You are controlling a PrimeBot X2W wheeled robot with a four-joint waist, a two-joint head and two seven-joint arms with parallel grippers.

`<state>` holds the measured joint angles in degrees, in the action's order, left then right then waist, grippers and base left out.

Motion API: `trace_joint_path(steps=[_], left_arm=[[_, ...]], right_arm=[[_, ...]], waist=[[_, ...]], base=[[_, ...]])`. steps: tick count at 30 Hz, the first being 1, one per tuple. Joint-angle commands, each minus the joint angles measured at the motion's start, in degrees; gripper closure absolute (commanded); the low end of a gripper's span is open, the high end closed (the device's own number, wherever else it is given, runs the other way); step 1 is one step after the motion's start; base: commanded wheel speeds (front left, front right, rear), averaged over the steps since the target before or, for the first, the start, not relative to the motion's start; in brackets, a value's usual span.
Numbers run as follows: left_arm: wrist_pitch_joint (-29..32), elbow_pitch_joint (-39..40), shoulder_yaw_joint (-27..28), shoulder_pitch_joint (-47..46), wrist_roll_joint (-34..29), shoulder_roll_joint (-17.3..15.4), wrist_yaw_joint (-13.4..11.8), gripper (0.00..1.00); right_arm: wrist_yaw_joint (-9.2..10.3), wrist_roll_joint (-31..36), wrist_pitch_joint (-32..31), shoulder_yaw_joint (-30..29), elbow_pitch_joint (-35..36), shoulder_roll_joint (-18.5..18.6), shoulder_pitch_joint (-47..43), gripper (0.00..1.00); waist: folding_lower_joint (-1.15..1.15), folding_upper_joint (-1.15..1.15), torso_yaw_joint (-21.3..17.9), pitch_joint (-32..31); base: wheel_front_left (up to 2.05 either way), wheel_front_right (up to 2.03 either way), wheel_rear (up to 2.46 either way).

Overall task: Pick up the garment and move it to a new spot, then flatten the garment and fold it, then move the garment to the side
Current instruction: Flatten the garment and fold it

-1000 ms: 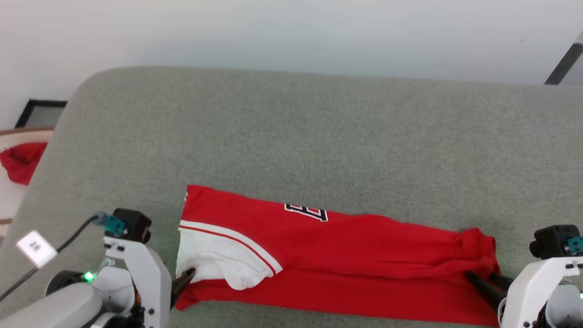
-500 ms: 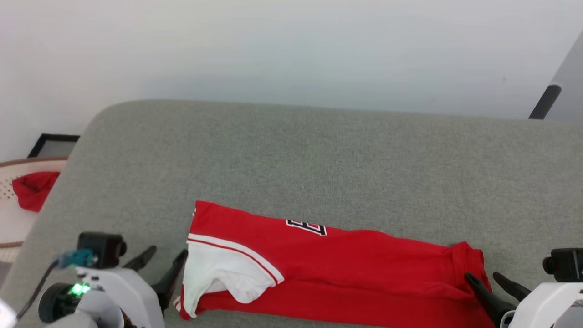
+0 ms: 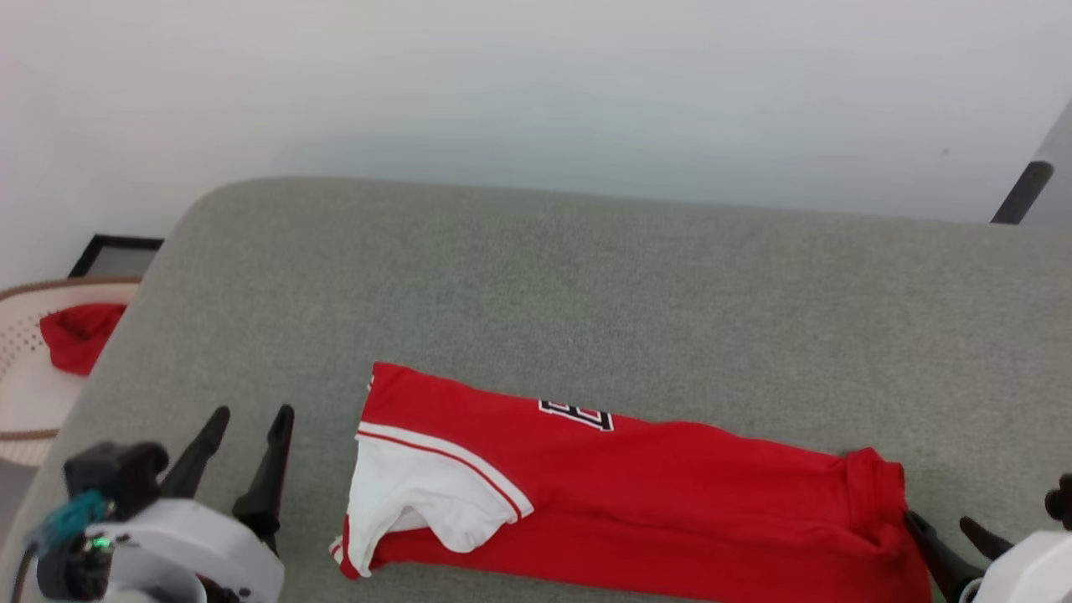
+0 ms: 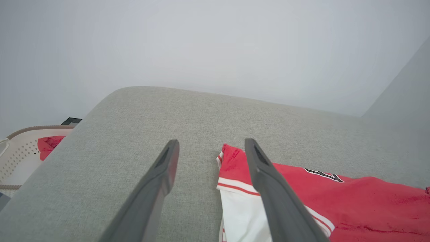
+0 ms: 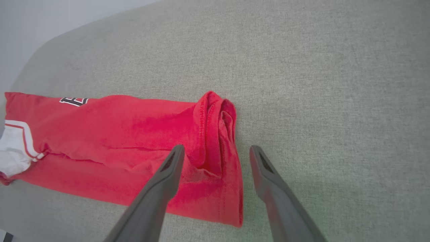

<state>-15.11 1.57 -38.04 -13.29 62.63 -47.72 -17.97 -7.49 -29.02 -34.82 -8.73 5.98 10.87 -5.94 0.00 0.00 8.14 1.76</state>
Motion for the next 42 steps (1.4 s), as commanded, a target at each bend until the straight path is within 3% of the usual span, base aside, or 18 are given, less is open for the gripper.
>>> trace_joint_path(steps=[1,10,17,23,24,26,42], left_arm=[[0.05,-0.07,3.88,3.33,-2.68,2.38,1.02,0.0],[0.01,-1.71,15.65,9.13,-11.48,10.77,7.53,0.0],[0.01,-3.94,19.51,8.44,-15.03,14.98,11.36,0.0],[0.01,-5.36,21.21,7.96,-16.28,16.86,13.11,0.0],[0.01,-5.6,21.49,7.91,-16.46,17.23,13.39,0.0],[0.0,-6.03,21.95,7.96,-16.94,17.77,13.75,0.0],[0.0,-8.68,24.62,10.22,-17.78,20.5,15.81,0.0]], right_arm=[[0.0,0.69,-0.9,-0.6,0.05,-0.4,1.36,0.0],[0.0,2.23,-5.59,-1.06,-2.8,-0.54,5.05,0.0],[0.0,1.35,-9.51,0.04,-7.0,-1.04,7.47,0.0],[0.0,0.91,-12.4,2.05,-9.83,-1.48,8.98,0.0],[-0.01,0.27,-13.34,2.49,-10.51,-1.66,9.22,0.29],[-0.02,0.0,-14.03,2.64,-11.2,-1.66,9.66,1.0],[0.07,-0.02,-12.2,-1.16,-13.58,3.14,14.15,1.0]], waist=[[0.0,0.0,0.65,1.86],[0.0,0.0,1.88,8.2],[0.0,0.0,2.95,10.59],[0.0,0.0,3.29,11.19],[0.0,0.0,3.32,11.23],[0.0,0.0,3.33,11.3],[0.0,0.0,2.32,8.2]], base=[[0.0,0.0,0.0],[0.0,0.0,0.0],[0.0,0.0,0.0],[0.0,0.0,0.0],[0.0,0.0,0.0],[0.0,0.0,0.0],[0.0,0.0,0.0]])
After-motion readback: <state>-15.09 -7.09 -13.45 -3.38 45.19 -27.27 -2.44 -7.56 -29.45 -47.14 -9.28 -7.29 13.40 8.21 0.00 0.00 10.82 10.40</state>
